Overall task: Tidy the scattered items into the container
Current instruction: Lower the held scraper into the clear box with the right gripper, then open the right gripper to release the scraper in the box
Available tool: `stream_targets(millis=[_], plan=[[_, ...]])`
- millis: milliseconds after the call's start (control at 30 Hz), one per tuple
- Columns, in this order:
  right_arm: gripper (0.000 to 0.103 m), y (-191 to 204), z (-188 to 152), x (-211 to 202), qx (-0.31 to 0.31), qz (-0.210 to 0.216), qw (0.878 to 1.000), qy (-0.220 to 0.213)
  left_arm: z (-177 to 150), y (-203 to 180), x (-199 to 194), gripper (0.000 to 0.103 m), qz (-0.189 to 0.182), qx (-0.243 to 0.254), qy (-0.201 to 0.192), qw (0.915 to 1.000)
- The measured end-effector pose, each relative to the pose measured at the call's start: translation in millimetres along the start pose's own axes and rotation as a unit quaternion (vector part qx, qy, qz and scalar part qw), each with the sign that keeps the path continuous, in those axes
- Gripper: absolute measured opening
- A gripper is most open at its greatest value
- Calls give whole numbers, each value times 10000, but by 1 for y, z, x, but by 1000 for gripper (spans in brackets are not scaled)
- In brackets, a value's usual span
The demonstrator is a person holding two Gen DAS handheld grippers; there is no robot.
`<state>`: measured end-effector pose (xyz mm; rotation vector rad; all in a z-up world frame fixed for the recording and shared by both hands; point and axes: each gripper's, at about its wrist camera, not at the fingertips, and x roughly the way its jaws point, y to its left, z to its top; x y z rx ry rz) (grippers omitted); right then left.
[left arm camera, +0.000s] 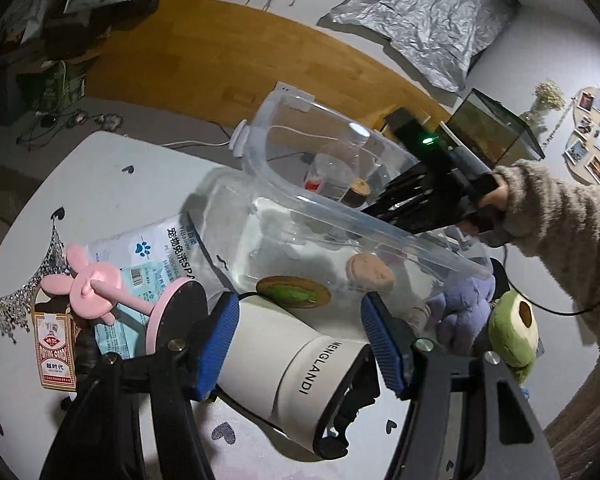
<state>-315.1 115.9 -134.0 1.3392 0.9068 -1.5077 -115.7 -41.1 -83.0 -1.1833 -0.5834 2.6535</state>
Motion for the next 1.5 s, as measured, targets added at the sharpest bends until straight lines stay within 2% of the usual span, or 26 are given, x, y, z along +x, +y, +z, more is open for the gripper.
stream_targets(millis=[167,333,467,633,867,1167,1367,1500], plan=[[15,0,19,33,-252,-88,9996,51,3,6,8,63,30,-107,66,9999],[15,5,32,59,-701,-484,9963,115,5,10,14,63,2,-164,90,9998],[15,10,34,70,-957,-634,9933,163,7,13,17,63,-28,-200,108,9997],[15,5,33,78,-870,-301,9951,349,5,14,18,63,-88,-229,122,9996],[15,0,31,71,-924,-72,9951,332,3,19,17,63,-113,-349,124,9993],[15,-9,30,72,-895,13,9949,461,3,20,18,63,-165,-326,144,9992],[15,-17,23,87,-992,-282,9930,577,2,21,18,63,-157,-349,153,9991],[12,-27,14,98,-819,-253,9935,742,2,21,20,63,-148,-358,173,9991]])
